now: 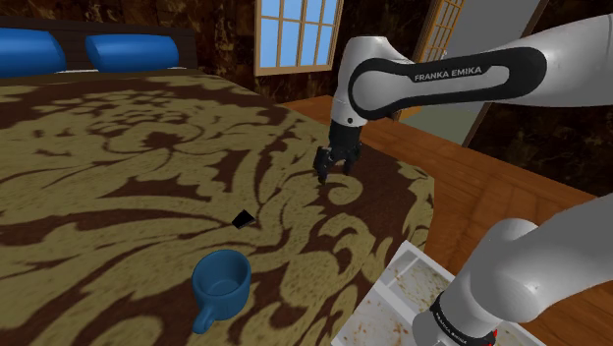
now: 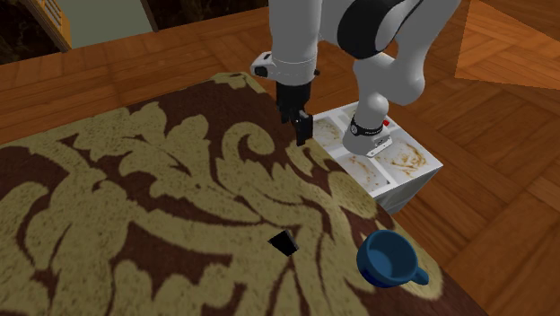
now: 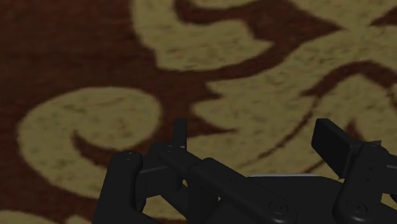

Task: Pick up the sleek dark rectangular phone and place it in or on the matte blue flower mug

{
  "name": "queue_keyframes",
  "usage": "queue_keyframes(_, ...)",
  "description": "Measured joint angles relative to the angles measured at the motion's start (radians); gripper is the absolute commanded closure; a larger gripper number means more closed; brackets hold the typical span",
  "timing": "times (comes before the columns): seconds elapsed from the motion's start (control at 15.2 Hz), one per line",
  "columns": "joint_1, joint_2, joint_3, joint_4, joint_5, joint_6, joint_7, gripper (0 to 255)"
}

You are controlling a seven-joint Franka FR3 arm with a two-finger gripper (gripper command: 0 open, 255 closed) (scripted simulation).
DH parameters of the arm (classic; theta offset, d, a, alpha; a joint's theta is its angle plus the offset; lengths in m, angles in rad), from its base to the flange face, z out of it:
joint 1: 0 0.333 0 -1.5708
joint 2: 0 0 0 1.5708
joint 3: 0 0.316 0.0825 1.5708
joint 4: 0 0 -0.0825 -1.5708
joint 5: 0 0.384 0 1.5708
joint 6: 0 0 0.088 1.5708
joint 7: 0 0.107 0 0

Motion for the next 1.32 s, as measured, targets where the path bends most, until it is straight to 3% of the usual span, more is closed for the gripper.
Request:
queue_keyframes(0.59, 0.054, 0.293, 0.114, 0.156, -0.060, 0.155, 0.067, 0)
queue_keyframes(1.32, 0.152, 0.684, 0.194, 0.466, -0.249, 0.222, 0.187, 0)
